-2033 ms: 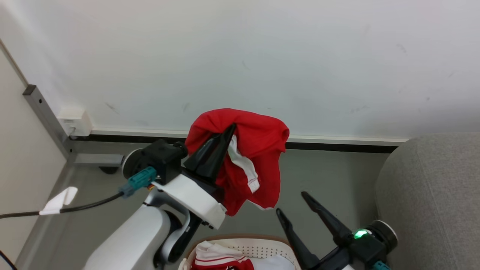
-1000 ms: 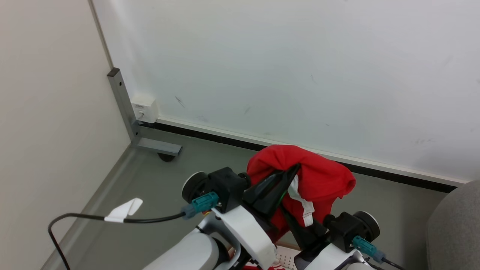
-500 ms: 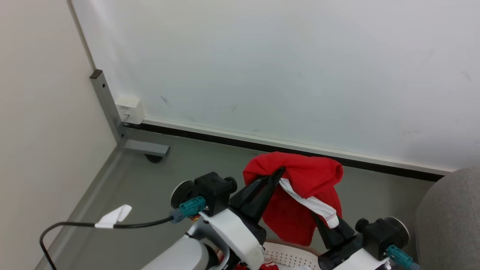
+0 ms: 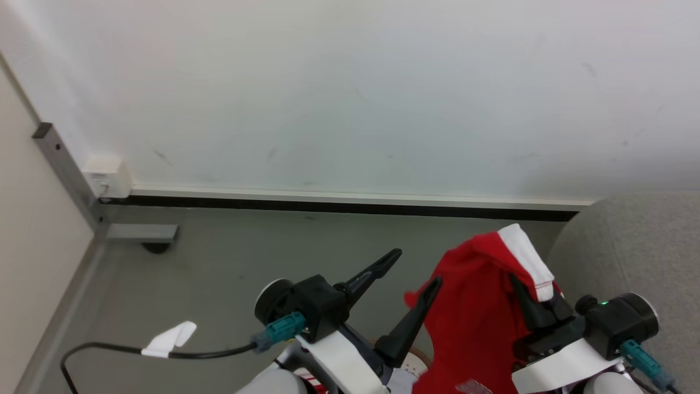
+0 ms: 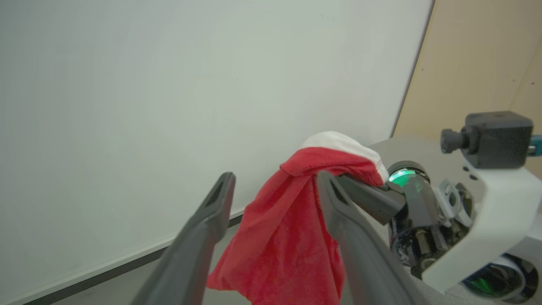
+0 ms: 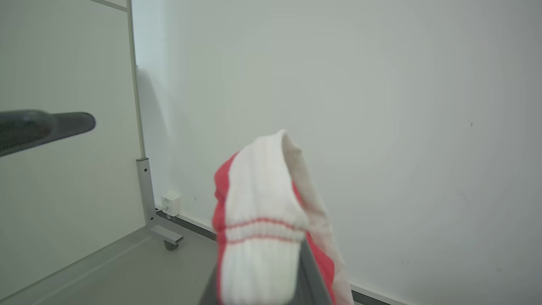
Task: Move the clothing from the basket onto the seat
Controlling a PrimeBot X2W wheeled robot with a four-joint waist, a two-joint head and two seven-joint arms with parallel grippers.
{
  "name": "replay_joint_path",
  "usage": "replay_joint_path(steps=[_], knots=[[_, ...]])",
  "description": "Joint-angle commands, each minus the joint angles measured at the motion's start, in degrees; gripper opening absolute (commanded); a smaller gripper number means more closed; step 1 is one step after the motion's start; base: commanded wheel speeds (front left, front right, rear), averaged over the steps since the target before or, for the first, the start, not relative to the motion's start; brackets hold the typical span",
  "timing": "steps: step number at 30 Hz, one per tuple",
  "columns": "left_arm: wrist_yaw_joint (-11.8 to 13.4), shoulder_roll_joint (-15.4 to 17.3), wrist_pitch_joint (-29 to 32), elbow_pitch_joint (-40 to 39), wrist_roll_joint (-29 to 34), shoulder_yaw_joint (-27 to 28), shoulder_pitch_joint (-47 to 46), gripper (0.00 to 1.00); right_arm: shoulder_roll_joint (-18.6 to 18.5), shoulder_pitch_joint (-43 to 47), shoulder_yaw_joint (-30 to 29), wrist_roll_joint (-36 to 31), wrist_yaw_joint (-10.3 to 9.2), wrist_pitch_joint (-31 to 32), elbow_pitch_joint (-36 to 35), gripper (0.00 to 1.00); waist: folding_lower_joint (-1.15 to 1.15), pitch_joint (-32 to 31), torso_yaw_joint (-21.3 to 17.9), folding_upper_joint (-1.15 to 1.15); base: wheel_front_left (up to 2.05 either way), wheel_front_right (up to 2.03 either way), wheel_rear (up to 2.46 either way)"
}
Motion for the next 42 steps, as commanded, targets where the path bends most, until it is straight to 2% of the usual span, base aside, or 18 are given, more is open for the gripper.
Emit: replay_joint_path(steps=[1,8,15,21,28,32,34,38,42], knots=[[-0.1,0.39,-0.71,-0.28,0.78,-0.17,0.39,1.0,-0.93,-0.52,-0.91,-0.72,-0.12,0.01,-0.84,0.0,0.0,1.02,-3.99,0.0,0.0,0.0,0.0],[-0.99,1.12,-2.71,-0.43,2.45,-1.05,0.0,1.0,-2.57,0.62,-4.6,-2.05,-0.12,0.01,-4.8,0.0,0.0,2.22,-12.32,0.0,0.0,0.0,0.0],[-0.98,2.27,-4.37,0.4,3.03,-1.0,0.33,1.0,-3.13,2.68,-5.59,-2.03,-0.12,0.01,-10.59,0.0,0.0,3.53,-20.49,0.0,0.0,0.0,0.0],[-1.81,3.13,-4.71,1.1,4.93,-2.31,-0.94,1.0,-3.17,3.97,-7.93,-2.29,-0.12,0.02,-14.5,0.0,0.0,5.7,-24.31,0.0,0.0,0.0,0.0],[-2.57,3.18,-4.72,1.75,6.24,-3.5,-2.28,1.0,-2.22,3.29,-10.61,-2.57,-0.12,0.02,-18.73,0.0,0.0,7.91,-24.98,0.0,0.0,0.0,0.0],[-3.04,3.16,-4.22,1.93,6.33,-3.73,-3.26,1.0,-3.29,0.79,-12.29,-2.46,-0.12,0.02,-19.76,0.0,0.0,9.71,-24.1,0.0,0.0,0.0,0.0],[-3.32,3.11,-3.95,1.7,6.52,-3.85,-4.01,1.0,-2.87,-0.82,-13.86,-0.28,-0.12,0.84,-19.24,0.0,0.0,11.29,-23.27,0.0,0.0,0.0,0.0],[-3.91,3.38,-3.3,1.15,6.68,-3.98,-5.79,1.0,-4.28,-7.23,-18.61,0.95,-0.13,3.44,-20.46,0.0,0.0,15.15,-21.01,0.0,0.0,0.0,0.0],[-4.49,3.61,-3.34,0.73,7.19,-3.88,-7.44,1.0,-7.32,-14.7,-24.16,2.2,-0.13,7.88,-20.68,0.0,0.0,19.27,-18.13,0.0,0.0,0.0,0.0]])
